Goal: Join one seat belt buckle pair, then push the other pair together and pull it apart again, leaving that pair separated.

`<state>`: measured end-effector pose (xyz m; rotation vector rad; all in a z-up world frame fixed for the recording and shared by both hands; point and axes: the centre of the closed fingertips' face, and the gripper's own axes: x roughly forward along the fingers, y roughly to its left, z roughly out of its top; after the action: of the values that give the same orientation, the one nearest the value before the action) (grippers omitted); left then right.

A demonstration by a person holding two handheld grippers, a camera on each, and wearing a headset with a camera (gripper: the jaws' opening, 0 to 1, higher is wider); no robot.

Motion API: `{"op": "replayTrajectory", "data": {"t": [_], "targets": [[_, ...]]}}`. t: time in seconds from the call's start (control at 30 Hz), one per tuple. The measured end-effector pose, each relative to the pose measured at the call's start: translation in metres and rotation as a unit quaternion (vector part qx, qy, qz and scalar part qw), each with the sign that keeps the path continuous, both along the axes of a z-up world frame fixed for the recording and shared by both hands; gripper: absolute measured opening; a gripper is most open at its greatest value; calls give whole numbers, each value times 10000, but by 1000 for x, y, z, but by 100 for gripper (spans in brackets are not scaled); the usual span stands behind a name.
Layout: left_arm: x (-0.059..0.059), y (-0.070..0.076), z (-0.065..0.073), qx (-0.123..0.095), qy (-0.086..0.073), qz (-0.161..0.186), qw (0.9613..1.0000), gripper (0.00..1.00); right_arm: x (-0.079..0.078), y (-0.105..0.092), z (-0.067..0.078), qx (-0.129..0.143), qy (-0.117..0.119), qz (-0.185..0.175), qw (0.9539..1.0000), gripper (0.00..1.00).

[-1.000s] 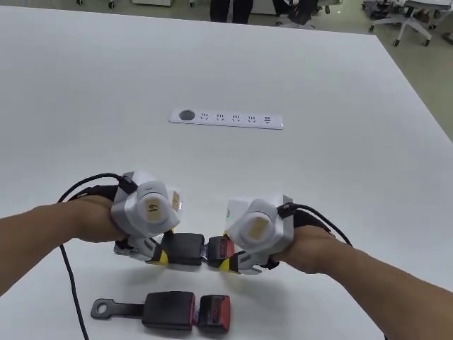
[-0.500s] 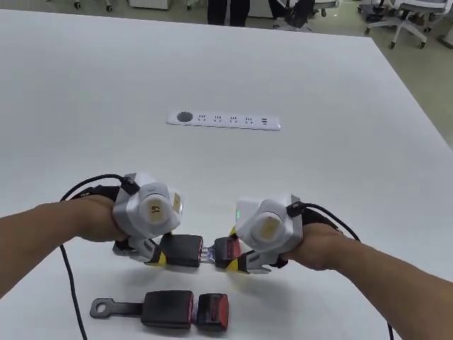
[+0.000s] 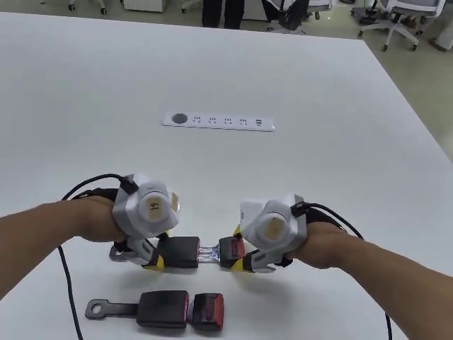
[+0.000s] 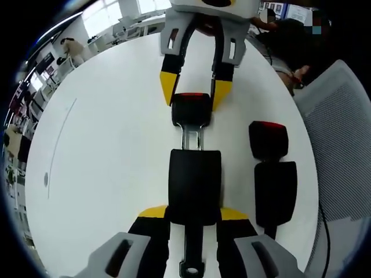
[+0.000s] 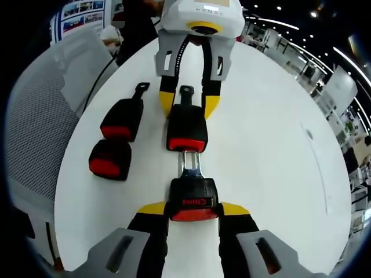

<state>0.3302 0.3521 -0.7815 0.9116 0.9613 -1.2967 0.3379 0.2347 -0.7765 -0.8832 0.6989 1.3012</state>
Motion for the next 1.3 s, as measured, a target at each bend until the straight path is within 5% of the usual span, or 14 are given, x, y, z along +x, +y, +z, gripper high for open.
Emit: {"op": "replayTrajectory", "data": {"t": [0.8, 1.3], "targets": [[-1, 0, -2, 92, 98, 28, 9999, 32, -5, -42, -1, -291, -13, 49, 9996, 30], [0, 1, -3, 58, 26, 43, 10000, 32, -6, -44, -1, -348, -194, 104, 9992, 33]]}}
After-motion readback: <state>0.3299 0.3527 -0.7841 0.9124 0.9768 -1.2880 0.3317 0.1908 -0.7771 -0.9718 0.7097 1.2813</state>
